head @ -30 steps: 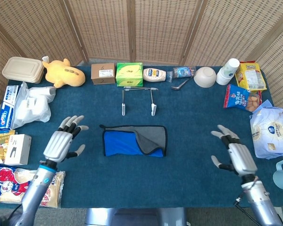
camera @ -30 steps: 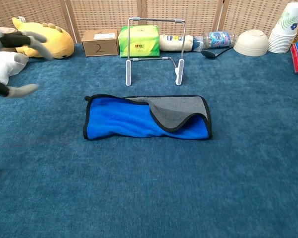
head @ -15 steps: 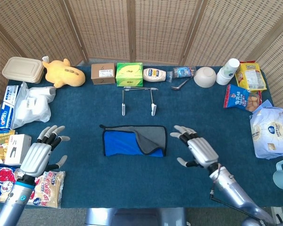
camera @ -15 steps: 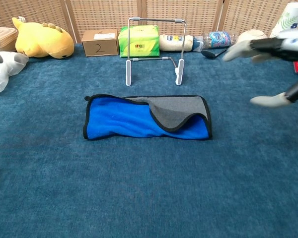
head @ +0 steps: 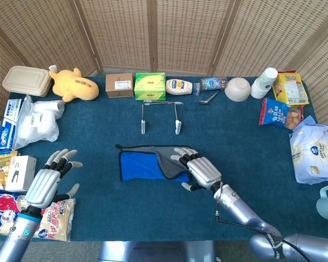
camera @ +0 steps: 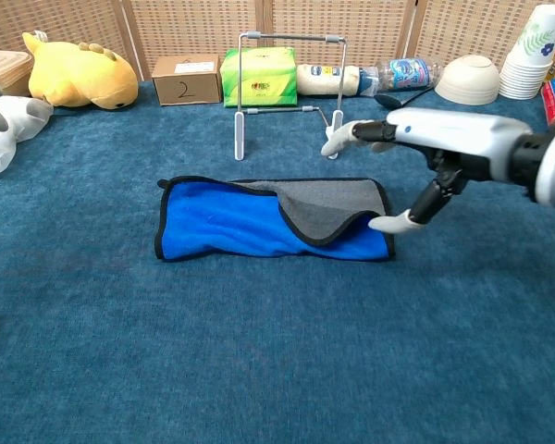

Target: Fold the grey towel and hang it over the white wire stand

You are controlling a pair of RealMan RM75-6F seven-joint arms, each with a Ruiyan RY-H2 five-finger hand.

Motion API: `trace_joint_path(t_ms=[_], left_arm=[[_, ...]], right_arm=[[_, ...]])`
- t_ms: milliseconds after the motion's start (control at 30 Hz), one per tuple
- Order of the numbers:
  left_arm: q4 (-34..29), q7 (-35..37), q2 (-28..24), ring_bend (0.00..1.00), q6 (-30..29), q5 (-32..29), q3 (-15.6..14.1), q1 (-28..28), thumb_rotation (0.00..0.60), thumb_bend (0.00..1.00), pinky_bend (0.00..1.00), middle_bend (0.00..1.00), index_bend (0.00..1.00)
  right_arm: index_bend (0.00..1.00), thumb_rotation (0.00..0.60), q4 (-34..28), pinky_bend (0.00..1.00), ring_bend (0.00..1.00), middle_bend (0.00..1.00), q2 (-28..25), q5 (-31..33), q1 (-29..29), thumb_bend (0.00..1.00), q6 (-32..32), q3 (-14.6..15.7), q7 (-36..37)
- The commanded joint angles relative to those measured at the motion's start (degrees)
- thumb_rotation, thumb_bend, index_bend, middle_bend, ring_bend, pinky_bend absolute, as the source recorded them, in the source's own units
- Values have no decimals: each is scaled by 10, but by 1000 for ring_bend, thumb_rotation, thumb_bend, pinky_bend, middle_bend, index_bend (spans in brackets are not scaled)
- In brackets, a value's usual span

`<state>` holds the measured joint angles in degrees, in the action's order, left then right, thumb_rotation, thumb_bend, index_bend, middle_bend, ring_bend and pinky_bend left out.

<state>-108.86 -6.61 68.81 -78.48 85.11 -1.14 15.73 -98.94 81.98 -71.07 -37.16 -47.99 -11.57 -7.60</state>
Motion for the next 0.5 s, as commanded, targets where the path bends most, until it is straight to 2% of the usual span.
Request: trace_joint_path(t_ms=[33,500], left_arm=[[-2,-3,0,0,4,-1,2,1,600,439,0,121,294],[-11,-18,3,0,16,-2,12,4,600,439,0,111,294]], right_arm=[[146,600,14,0,0,51,12,2,-7,287,-2,3,-5],[144,600,81,0,0,51,61,-8,-21,288,-12,25,0]])
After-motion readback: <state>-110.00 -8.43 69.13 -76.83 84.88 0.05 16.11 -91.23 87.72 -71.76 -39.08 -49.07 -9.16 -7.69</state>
